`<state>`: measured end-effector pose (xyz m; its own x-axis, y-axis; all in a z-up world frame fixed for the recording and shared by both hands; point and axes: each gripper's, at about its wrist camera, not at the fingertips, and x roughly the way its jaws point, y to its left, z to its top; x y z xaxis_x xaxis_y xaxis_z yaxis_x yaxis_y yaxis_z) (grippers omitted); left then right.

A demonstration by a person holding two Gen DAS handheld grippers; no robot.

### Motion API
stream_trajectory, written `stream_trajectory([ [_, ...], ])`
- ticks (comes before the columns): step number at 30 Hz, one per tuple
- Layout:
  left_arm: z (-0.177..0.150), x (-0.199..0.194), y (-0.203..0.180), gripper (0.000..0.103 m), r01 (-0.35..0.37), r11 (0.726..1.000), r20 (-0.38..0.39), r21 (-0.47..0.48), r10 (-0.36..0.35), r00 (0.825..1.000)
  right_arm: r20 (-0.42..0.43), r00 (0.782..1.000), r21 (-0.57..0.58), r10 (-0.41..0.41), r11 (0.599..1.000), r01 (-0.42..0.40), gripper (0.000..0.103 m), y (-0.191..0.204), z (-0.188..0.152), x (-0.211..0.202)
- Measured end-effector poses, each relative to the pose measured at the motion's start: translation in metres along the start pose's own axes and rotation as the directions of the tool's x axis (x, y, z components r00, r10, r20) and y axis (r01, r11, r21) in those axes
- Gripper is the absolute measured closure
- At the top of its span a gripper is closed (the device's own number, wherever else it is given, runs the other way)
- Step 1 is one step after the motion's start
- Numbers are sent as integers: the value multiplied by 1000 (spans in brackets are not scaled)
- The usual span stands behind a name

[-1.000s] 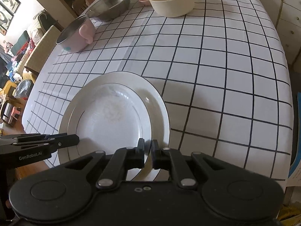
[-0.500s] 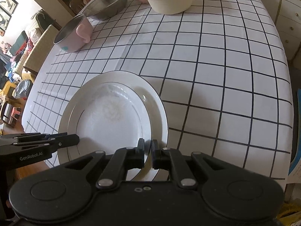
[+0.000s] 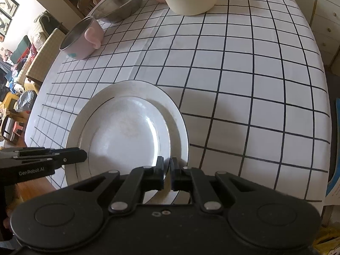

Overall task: Organize plates and bowls
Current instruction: 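Lower the smaller plate into the large plate and open the left gripper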

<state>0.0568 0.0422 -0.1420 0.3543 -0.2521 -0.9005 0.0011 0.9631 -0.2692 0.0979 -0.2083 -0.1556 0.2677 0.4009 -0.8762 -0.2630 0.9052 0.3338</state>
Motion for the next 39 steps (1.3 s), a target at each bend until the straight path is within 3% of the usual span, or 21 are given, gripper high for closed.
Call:
stream_trajectory([
  [2,0,0,-1,88,-5,1000,3,8,5,1000,5,1000,-24,-17,1000,17,101,3,0,0],
  [6,-1,-3,-2,88,-21,1000,17,23,20,1000,19,1000,-59,-19,998,20,100,7,1,-3],
  [9,-1,-5,-2,88,-25,999,25,29,24,999,43,999,-97,-22,995,26,88,14,2,-8],
  [14,-1,-11,-3,88,-41,998,44,38,39,998,66,998,-155,-11,988,21,82,25,3,-13],
  [17,0,-16,-3,88,-35,999,60,37,33,998,87,996,-173,0,985,15,70,29,3,-18],
  [22,2,-28,-6,88,-38,998,100,50,33,994,115,993,-198,10,980,13,64,36,5,-26],
  [27,9,-38,-10,87,-37,997,138,69,27,990,155,988,-216,12,976,22,49,44,6,-35],
  [37,34,-61,-23,87,-38,989,243,143,2,970,263,965,-248,20,968,47,22,64,16,-63],
  [39,41,-65,-29,82,-39,985,262,165,-6,965,290,957,-254,14,965,63,19,66,20,-70],
])
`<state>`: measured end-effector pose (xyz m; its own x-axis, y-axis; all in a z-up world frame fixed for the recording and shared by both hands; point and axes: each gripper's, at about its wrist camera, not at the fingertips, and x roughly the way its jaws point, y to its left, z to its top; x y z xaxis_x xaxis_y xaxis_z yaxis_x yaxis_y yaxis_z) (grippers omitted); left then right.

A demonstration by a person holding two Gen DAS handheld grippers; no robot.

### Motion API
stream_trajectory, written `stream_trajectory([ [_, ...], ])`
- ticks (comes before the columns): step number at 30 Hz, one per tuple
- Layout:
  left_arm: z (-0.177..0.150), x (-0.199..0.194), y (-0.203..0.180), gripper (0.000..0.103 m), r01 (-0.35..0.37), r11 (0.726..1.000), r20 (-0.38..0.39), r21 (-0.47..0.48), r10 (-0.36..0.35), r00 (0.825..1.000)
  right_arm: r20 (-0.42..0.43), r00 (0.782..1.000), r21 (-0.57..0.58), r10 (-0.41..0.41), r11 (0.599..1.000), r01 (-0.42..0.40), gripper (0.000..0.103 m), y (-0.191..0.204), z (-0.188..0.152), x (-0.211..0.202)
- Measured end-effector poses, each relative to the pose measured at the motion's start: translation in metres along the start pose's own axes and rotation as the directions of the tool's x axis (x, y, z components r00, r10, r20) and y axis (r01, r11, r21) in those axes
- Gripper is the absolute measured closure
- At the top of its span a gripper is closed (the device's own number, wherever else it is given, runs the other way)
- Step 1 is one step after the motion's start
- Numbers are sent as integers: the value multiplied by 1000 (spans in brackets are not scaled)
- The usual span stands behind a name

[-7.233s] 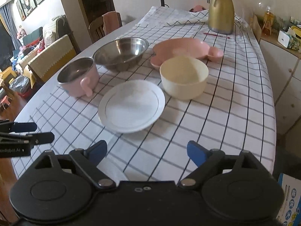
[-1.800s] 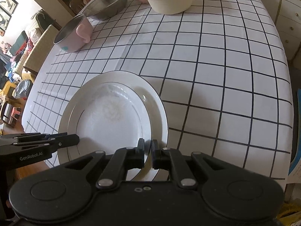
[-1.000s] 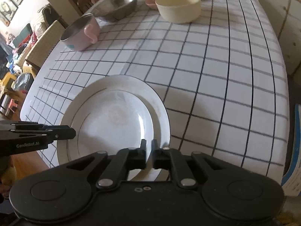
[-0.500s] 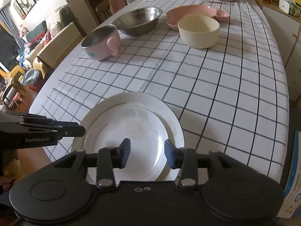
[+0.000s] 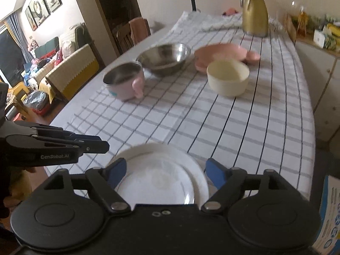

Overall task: Organize plates and bowls
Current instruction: 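Lower the smaller plate into the large plate and open the left gripper, then move the left gripper to the pink bear-shaped plate rim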

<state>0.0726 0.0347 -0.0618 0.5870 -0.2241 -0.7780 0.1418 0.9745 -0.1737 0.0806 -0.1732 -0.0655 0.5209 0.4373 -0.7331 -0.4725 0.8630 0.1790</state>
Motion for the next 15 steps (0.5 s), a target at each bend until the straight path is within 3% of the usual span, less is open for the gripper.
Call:
stream_trajectory([
  [2,10,-1,-5,54,11,1000,32,22,-11,999,24,1000,-5,-16,1000,16,17,-1,7,-6],
  [4,20,-5,-10,33,31,999,85,44,-34,996,50,998,-9,-28,1000,29,15,-5,15,-12],
  [9,49,-5,-22,29,53,997,160,49,-60,985,98,994,4,-56,998,56,14,-24,40,-22],
  [15,86,4,-37,28,18,999,236,27,-24,971,165,983,2,-77,997,77,10,-57,71,-33],
])
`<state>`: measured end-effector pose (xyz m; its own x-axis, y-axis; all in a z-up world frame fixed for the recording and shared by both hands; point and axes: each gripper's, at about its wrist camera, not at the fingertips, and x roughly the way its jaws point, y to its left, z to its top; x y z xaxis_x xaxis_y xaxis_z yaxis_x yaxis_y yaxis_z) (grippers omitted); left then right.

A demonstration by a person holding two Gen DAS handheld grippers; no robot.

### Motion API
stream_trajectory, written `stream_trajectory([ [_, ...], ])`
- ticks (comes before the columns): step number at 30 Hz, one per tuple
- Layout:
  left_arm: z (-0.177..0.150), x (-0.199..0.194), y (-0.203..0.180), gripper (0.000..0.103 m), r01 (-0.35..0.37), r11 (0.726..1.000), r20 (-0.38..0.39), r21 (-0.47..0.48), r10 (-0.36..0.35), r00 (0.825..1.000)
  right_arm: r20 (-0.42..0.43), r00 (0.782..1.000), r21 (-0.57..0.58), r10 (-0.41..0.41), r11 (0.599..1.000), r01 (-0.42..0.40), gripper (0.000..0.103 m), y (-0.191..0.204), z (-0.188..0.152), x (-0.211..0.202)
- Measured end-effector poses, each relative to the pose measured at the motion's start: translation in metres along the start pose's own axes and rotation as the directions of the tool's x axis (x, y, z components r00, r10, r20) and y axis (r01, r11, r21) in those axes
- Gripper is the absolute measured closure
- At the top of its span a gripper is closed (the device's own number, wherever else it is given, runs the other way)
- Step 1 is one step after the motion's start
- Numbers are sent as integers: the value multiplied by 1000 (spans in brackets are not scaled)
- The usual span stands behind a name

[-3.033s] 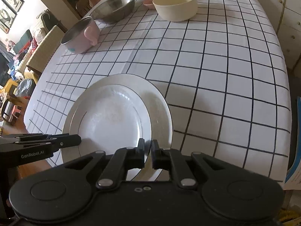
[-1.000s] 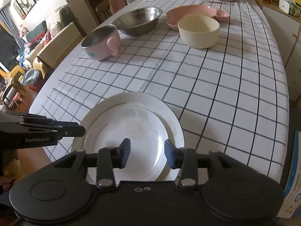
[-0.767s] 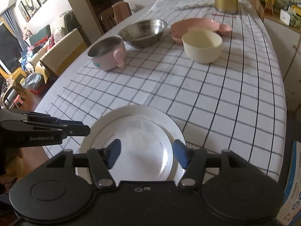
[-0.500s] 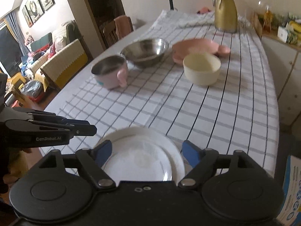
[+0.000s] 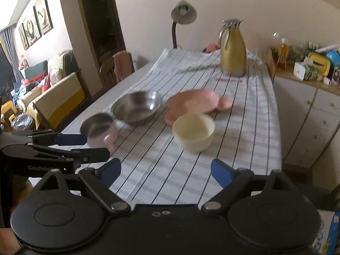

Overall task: Organize plates and bowls
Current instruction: 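Move the left gripper to the pink bear-shaped plate rim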

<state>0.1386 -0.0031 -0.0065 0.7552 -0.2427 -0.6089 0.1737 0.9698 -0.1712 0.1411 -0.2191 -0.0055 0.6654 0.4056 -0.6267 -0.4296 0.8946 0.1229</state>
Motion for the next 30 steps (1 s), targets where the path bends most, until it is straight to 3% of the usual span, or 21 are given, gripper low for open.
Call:
stream_trajectory([
  [5,26,23,-12,28,-40,999,33,-6,40,999,21,1000,-23,-9,1000,10,7,-32,23,9],
  [10,48,56,-16,28,-97,995,9,-6,97,995,46,998,-50,-51,997,53,1,-64,40,28],
  [23,73,159,9,28,-194,980,-132,-47,186,974,-42,995,-14,-92,996,91,1,-138,77,137],
  [30,82,216,50,28,-230,956,-249,-184,181,951,-93,989,-31,-111,994,108,9,-149,99,201],
])
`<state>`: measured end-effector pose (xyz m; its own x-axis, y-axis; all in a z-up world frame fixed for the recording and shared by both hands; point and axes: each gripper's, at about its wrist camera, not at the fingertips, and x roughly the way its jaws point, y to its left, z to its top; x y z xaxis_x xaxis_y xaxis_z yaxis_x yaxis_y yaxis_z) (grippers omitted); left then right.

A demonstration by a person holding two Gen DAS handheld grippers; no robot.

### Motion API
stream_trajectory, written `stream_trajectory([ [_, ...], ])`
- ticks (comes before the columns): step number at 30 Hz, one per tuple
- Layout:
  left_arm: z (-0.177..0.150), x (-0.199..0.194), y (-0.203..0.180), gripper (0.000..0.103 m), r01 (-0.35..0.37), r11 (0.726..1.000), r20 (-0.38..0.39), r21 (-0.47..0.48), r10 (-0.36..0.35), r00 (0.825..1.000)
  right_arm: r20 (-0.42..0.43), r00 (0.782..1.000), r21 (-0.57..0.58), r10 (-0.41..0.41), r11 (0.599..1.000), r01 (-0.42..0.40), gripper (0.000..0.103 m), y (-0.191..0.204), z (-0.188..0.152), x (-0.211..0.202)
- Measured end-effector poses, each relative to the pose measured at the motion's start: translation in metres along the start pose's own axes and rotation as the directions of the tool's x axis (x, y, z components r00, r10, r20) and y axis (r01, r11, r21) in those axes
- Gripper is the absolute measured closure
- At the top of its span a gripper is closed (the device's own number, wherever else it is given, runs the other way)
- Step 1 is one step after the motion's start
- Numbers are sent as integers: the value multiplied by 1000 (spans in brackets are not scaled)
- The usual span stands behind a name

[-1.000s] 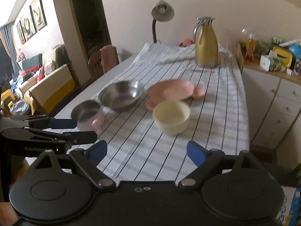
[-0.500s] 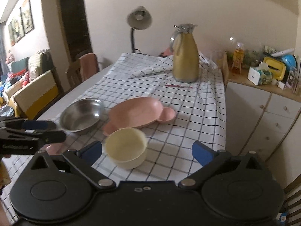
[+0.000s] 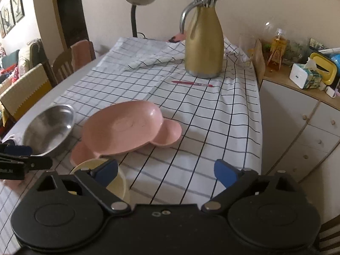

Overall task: Organize plates and bowls
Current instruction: 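Move the left gripper to the pink bear-shaped plate rim, then close the left gripper on the pink bear-shaped plate rim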

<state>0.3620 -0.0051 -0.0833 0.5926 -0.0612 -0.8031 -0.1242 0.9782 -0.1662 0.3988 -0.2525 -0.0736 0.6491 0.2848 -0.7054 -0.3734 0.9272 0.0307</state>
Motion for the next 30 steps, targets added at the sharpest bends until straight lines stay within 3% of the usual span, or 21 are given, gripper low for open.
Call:
stream_trajectory([
  [6,14,33,4,30,-6,998,-63,-62,2,998,-64,998,103,10,995,-3,21,-18,23,47],
  [8,15,44,7,44,-11,996,-93,-85,4,996,-81,997,133,10,991,1,21,-24,28,61],
  [12,15,61,9,46,-35,995,-126,-97,22,992,-116,993,184,9,983,13,30,-35,33,84],
  [17,10,79,13,60,-64,991,-167,-120,43,985,-153,988,211,7,977,26,42,-40,35,108],
  [18,9,82,15,61,-67,989,-171,-130,44,984,-162,987,218,5,975,31,48,-40,34,112],
  [23,7,88,18,68,-71,986,-172,-149,44,984,-176,984,230,18,973,24,59,-40,36,127],
  [30,8,92,18,83,-67,984,-171,-164,39,985,-193,981,203,4,978,36,66,-38,41,141],
])
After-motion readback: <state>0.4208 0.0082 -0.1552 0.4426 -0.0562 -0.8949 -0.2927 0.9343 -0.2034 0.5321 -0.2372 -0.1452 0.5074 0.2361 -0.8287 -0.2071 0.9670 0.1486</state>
